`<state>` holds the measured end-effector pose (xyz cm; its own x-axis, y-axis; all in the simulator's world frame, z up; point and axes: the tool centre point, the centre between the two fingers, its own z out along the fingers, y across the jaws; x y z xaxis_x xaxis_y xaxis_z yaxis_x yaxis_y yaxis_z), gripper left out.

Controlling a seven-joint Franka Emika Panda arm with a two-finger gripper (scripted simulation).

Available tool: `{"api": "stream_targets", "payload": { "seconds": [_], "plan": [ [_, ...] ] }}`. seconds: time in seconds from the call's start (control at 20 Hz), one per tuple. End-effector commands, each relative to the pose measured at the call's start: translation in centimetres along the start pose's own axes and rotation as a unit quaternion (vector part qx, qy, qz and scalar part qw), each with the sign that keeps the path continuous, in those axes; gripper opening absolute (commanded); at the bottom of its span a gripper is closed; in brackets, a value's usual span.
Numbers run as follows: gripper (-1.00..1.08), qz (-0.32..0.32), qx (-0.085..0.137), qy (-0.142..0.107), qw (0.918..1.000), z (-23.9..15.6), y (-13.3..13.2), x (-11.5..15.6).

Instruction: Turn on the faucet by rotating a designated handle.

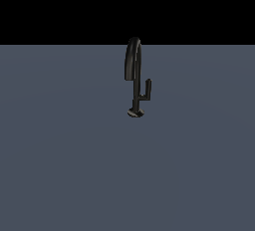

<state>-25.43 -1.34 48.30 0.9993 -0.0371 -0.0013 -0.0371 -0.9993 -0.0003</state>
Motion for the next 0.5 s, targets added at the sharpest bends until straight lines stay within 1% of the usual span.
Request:
{"api": "stream_targets", "payload": {
  "seconds": [0.0, 0.25, 0.45],
  "plan": [
    [-1.00, 0.000, 0.000, 0.000, 1.0000, 0.0, 0.0, 0.0],
    [-1.00, 0.004, 0.004, -0.004, 1.0000, 0.0, -0.1, 0.4],
    [-1.00, 0.014, 0.013, -0.012, 0.9997, 0.1, -0.2, 1.1]
  ]
}}
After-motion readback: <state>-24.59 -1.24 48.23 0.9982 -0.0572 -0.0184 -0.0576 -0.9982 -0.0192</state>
